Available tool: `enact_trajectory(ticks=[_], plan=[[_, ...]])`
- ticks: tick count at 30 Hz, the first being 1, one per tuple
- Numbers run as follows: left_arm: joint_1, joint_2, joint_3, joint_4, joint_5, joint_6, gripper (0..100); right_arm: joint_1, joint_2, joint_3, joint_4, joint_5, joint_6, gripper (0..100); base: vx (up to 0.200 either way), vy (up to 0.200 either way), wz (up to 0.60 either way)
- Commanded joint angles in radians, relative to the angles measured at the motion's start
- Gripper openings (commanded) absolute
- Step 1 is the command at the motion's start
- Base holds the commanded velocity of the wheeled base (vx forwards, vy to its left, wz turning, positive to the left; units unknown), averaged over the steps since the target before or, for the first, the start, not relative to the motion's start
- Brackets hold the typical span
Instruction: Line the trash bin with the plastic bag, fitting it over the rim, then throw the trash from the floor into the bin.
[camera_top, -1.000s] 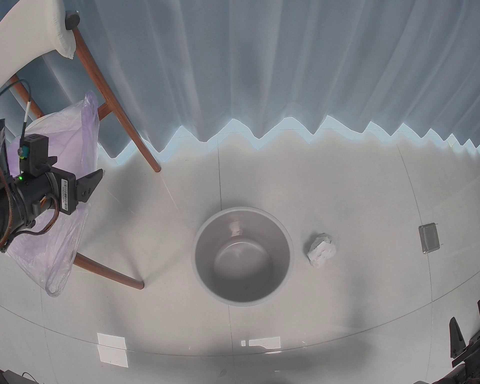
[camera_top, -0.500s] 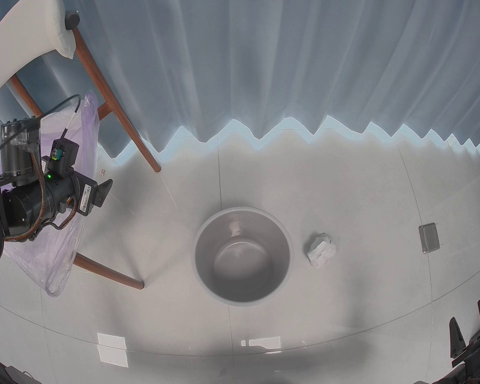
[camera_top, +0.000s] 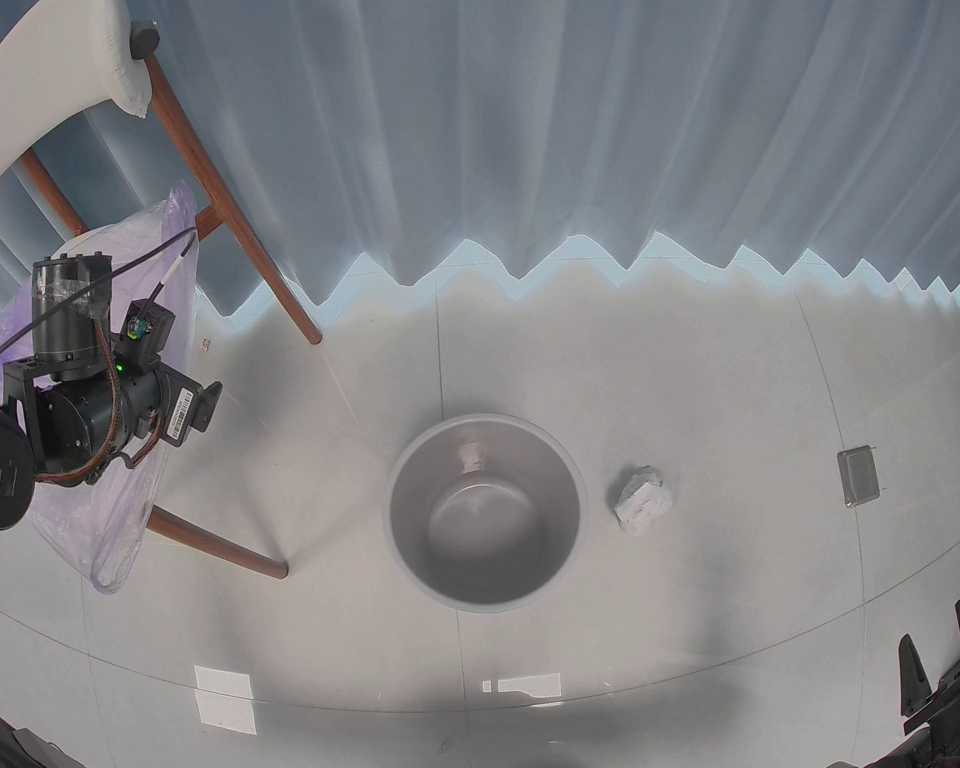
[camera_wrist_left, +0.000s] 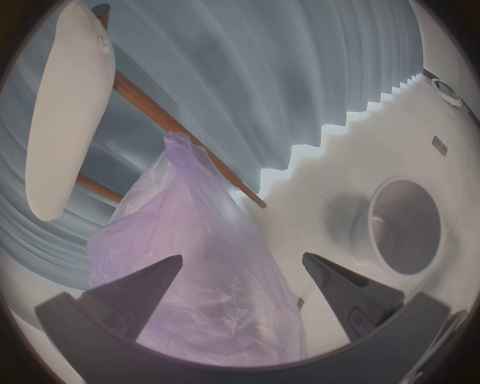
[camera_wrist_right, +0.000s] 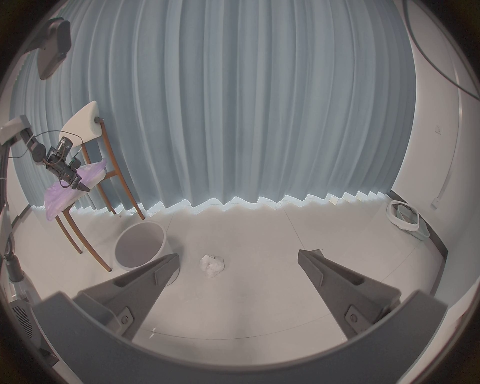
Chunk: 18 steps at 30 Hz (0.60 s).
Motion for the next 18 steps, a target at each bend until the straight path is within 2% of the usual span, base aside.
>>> enact_trajectory(ticks=[1, 11, 12, 18], plan=[[0.016, 0.015, -0.001, -0.002, 0.009, 0.001, 100, 0.0, -0.017, 0.018, 0.0, 0.0, -0.001, 100, 0.0, 0.0, 0.0], [0.034, 0.028, 0.001, -0.002, 0.01, 0.006, 100, 0.0, -0.017, 0.018, 0.0, 0.0, -0.001, 100, 0.0, 0.0, 0.0], [0.037, 0.028, 0.001, -0.002, 0.01, 0.007, 0, 0.0, -0.017, 0.018, 0.0, 0.0, -0.001, 100, 0.0, 0.0, 0.0], [0.04, 0.021, 0.004, 0.0, 0.009, 0.0, 0, 0.0, -0.017, 0.018, 0.0, 0.0, -0.001, 100, 0.0, 0.0, 0.0]])
